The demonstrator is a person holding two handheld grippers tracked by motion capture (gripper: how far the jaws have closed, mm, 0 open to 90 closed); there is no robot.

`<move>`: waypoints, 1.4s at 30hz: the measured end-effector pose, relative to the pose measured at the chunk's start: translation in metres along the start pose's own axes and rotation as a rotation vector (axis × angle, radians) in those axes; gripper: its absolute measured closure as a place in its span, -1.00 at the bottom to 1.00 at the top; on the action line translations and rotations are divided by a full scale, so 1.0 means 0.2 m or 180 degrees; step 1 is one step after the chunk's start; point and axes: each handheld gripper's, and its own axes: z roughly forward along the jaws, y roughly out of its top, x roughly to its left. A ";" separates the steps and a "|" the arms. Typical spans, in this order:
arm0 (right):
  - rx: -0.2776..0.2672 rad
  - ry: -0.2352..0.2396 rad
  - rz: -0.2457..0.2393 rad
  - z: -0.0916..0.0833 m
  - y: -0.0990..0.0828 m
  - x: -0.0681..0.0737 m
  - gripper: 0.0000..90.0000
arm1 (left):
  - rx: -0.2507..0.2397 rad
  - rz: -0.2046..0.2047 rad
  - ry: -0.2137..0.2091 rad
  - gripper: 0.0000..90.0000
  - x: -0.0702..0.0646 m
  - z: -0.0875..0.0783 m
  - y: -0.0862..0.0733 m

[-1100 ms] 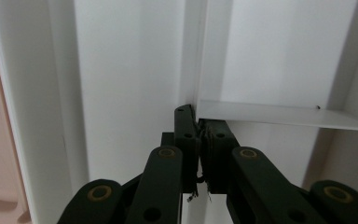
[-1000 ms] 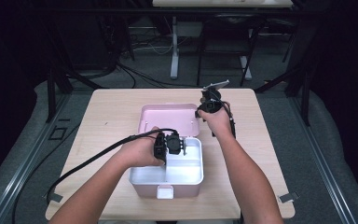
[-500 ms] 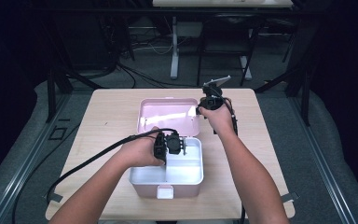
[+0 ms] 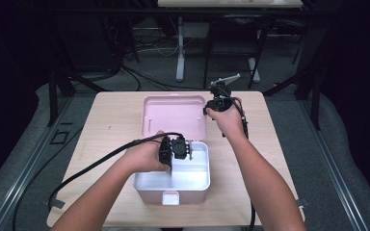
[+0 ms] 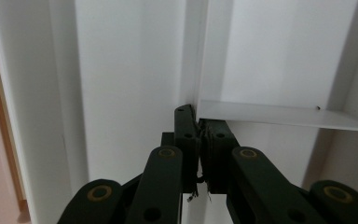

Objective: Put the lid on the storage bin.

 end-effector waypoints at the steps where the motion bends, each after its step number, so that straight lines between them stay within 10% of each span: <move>1: -0.0006 -0.0004 -0.0013 -0.01 0.00 0.00 0.93 | -0.0001 0.0001 -0.0003 0.91 0.00 0.00 0.00; 25: -0.0269 0.0102 -0.0095 -0.11 -0.04 0.03 0.94 | -0.0009 -0.0102 0.0157 0.84 -0.02 -0.01 -0.03; 42: -0.0274 0.0088 -0.0106 -0.11 -0.04 0.04 0.95 | -0.0726 -0.0658 0.0316 0.58 0.04 -0.18 -0.31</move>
